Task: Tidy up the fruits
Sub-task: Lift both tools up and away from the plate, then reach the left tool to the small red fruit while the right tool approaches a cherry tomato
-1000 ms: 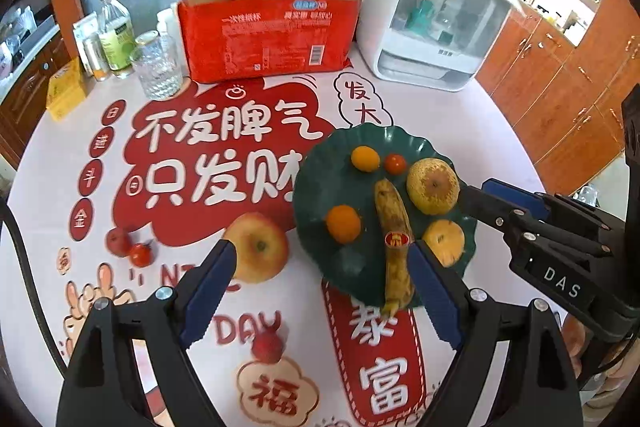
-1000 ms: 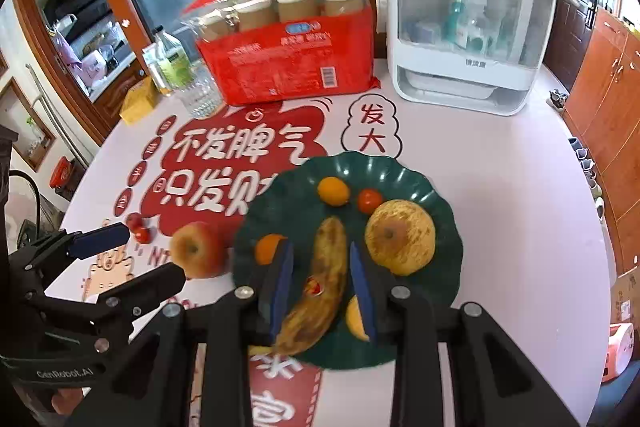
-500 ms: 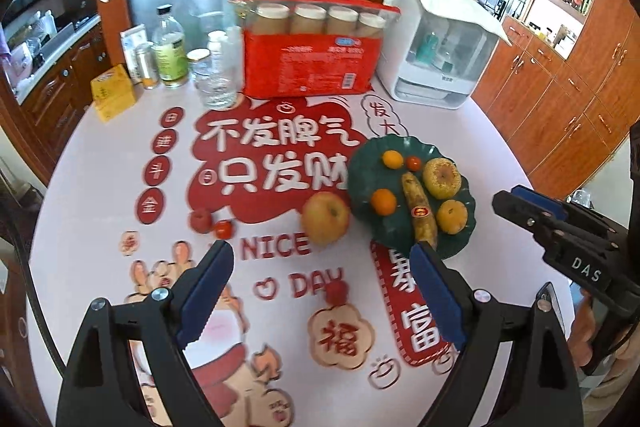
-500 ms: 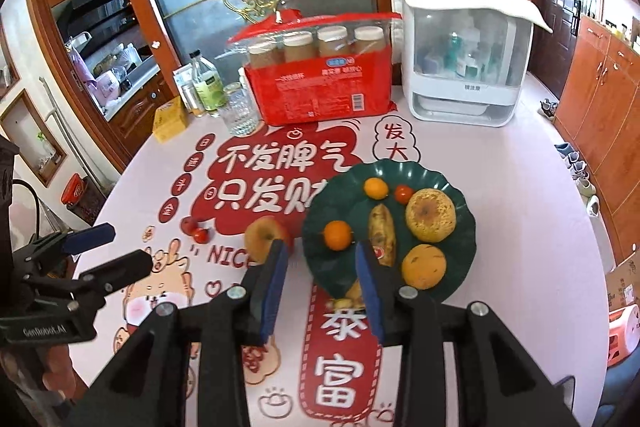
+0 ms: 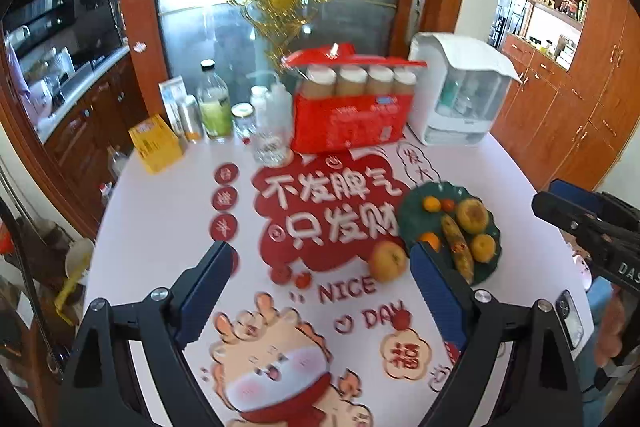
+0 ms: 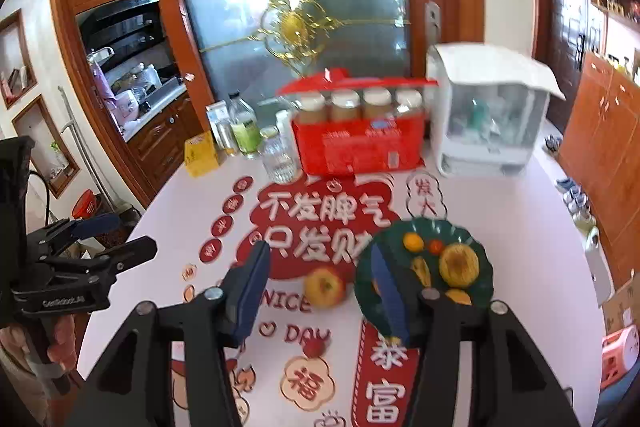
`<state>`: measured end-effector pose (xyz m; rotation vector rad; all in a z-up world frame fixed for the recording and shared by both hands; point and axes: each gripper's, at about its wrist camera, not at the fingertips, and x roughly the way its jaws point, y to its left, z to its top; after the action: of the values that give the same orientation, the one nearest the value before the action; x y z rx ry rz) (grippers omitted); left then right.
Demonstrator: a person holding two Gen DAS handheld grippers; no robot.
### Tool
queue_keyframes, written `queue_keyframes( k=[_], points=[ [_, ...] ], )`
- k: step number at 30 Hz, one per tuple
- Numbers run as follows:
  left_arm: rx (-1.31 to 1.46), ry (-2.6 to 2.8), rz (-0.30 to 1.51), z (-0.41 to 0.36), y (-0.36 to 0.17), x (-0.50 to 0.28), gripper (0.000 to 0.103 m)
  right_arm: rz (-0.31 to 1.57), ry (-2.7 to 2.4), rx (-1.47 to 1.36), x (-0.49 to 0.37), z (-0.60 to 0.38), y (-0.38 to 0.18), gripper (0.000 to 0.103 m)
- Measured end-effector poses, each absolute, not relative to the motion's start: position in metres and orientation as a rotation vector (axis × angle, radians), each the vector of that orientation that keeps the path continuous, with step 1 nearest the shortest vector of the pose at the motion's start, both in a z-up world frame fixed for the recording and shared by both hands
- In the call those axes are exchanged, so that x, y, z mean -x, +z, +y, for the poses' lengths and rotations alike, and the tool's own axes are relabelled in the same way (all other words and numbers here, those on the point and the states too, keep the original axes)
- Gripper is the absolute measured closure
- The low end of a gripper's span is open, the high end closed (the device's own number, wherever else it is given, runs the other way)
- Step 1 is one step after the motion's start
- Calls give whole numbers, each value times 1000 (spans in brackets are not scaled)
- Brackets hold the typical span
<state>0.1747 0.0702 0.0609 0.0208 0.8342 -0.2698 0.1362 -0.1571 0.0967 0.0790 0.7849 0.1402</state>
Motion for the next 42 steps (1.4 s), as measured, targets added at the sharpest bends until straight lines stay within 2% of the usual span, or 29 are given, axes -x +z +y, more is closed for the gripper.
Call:
queue_keyframes(
  k=[5, 10, 21, 24, 30, 40, 42],
  points=[
    [-31, -251, 821, 97, 61, -196, 14, 787, 175, -46, -156, -122, 97, 47],
    [-64, -261, 851, 117, 36, -217, 14, 829, 195, -9, -176, -90, 68, 47],
    [-152, -361, 1054, 119, -90, -271, 14, 1019, 216, -10, -213, -50, -45, 47],
    [-169, -388, 1099, 112, -119, -283, 18, 1061, 222, 1, -216, -43, -73, 47],
    [-132, -447, 1172, 102, -159, -301, 34, 1152, 230, -32, -219, -36, -125, 47],
    [-21, -489, 1237, 90, -192, -320, 68, 1173, 244, -75, -229, -32, -155, 48],
    [-4, -498, 1226, 88, -194, -321, 70, 1163, 248, -83, -231, -30, -158, 48]
  ],
)
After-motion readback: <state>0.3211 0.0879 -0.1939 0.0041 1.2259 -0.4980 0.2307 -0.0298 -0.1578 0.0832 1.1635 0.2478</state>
